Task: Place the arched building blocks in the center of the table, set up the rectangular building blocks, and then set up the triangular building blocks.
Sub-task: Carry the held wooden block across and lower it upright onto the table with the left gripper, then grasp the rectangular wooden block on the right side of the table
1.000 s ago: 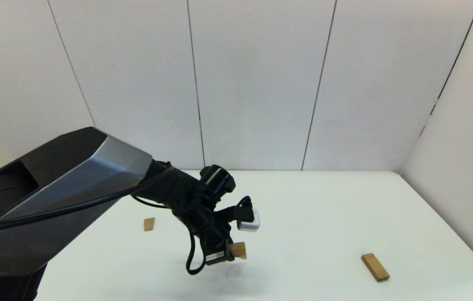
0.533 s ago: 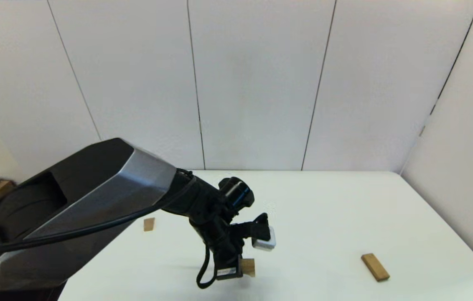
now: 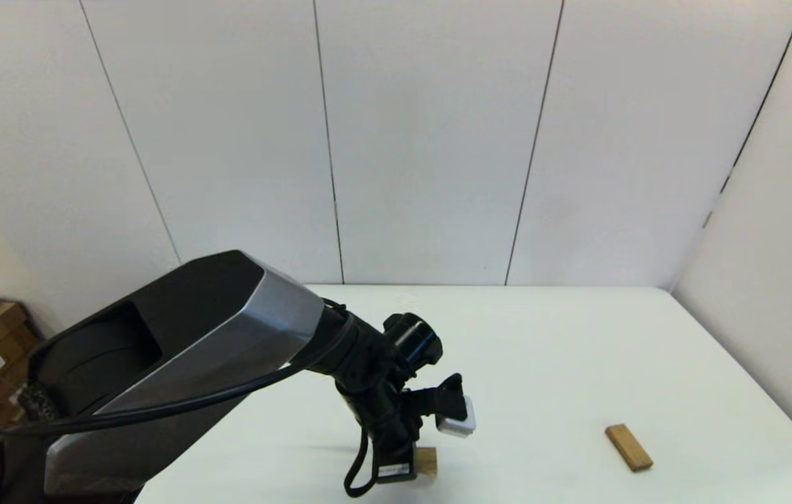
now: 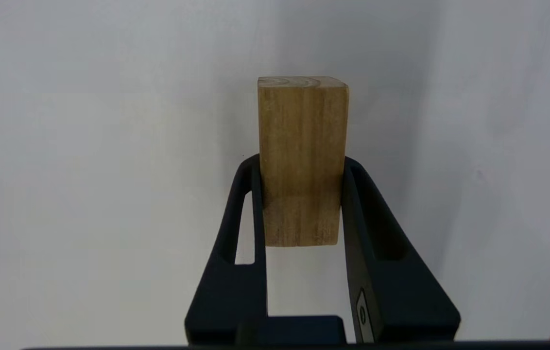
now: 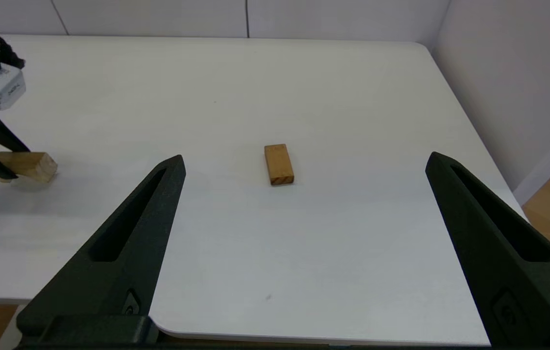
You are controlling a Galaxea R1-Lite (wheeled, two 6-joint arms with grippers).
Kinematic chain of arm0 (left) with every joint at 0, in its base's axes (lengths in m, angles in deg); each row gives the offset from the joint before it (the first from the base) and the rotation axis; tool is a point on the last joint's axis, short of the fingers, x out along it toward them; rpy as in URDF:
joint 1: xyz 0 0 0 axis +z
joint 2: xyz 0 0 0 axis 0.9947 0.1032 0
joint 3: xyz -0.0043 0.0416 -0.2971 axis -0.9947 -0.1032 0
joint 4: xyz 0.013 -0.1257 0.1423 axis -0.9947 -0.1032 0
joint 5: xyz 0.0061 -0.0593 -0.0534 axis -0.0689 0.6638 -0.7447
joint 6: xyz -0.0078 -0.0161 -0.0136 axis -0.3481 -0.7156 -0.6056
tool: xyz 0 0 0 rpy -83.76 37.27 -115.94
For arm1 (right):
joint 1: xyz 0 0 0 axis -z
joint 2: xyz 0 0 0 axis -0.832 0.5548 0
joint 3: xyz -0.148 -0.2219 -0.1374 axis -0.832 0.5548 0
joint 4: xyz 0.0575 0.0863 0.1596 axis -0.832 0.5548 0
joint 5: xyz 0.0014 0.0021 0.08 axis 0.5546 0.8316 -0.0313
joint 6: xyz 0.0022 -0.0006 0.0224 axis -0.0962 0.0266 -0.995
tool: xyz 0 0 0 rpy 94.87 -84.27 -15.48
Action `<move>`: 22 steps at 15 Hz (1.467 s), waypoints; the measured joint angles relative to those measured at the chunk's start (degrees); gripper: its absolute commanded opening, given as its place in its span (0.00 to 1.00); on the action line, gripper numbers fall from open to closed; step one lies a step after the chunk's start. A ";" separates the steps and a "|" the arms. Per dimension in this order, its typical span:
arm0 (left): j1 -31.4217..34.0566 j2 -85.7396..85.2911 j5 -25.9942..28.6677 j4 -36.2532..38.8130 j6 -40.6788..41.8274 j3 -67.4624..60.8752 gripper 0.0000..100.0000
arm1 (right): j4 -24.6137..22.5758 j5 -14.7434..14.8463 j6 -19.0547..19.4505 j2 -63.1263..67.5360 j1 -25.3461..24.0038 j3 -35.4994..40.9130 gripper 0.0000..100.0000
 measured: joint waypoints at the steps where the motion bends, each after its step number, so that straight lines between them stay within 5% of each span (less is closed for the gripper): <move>1: -0.30 0.28 0.02 0.07 -0.30 0.33 0.00 | 0.02 0.00 0.00 0.00 -0.02 0.00 1.00; 12: -0.39 0.74 0.09 -0.15 -0.69 0.35 0.00 | 0.02 0.04 0.00 0.00 -0.02 0.00 1.00; 13: -0.34 0.74 0.04 -0.17 -0.61 0.26 1.00 | 0.02 0.01 0.04 0.00 -0.02 0.00 1.00; 22: -0.06 0.24 0.04 0.07 -0.83 2.97 1.00 | 0.02 0.01 0.01 0.00 -0.02 0.00 1.00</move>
